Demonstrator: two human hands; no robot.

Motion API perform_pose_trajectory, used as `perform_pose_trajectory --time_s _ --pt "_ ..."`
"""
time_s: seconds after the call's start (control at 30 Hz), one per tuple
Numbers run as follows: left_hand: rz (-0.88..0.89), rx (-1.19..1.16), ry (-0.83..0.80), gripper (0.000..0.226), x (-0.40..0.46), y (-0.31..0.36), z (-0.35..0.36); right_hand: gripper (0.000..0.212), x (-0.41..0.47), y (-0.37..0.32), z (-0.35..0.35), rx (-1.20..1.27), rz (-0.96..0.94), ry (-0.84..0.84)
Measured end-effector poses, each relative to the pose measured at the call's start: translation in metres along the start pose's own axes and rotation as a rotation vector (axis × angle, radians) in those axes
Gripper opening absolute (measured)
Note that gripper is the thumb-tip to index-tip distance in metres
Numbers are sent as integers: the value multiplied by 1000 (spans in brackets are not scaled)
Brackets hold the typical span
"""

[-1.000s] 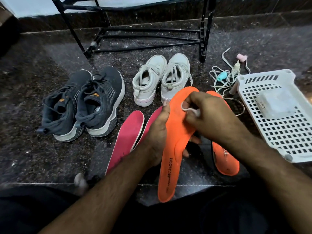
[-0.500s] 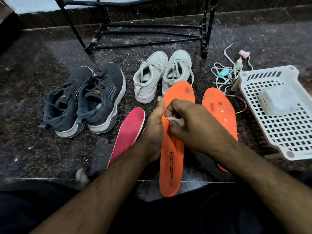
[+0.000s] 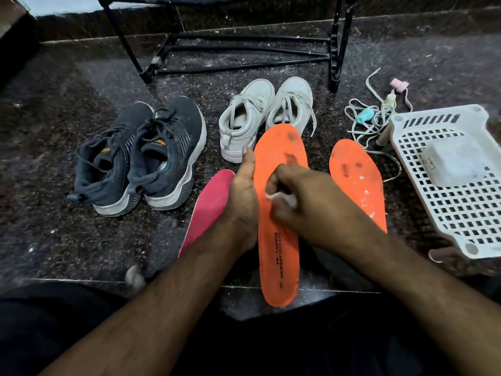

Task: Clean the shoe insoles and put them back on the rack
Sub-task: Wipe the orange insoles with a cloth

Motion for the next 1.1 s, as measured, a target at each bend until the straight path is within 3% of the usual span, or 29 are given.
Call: perform_pose_trajectory --time_s 0.17,0.37,0.5,0.57,0.67,0.9,1.1 --pt "-76 39 -129 81 -2 -4 5 22 9 28 -20 -146 183 142" --pt "-17 24 -11 80 4 -5 -3 19 -4 -16 7 -32 -41 -59" --pt "-61 57 -57 73 3 -7 1 23 8 25 -20 -143 166 31" --pt "-84 125 -2 69 2 -10 3 23 10 41 -34 -204 277 57" --pt "39 210 121 43 13 -19 -2 25 3 42 -40 -242 375 57" --pt "124 396 133 16 15 -30 -6 28 -3 45 -27 -133 503 -85" --pt "60 504 47 30 18 -46 -9 18 -4 60 -22 -192 556 -130"
Point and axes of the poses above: each hand's wrist, its own x-axis towards the middle knuckle, its own z-axis out of the palm, y = z × x, the point moved 1 cm from there along x, towards the middle knuckle, and after that the axes turned 5 degrees about -z, right-handed, at the moved point
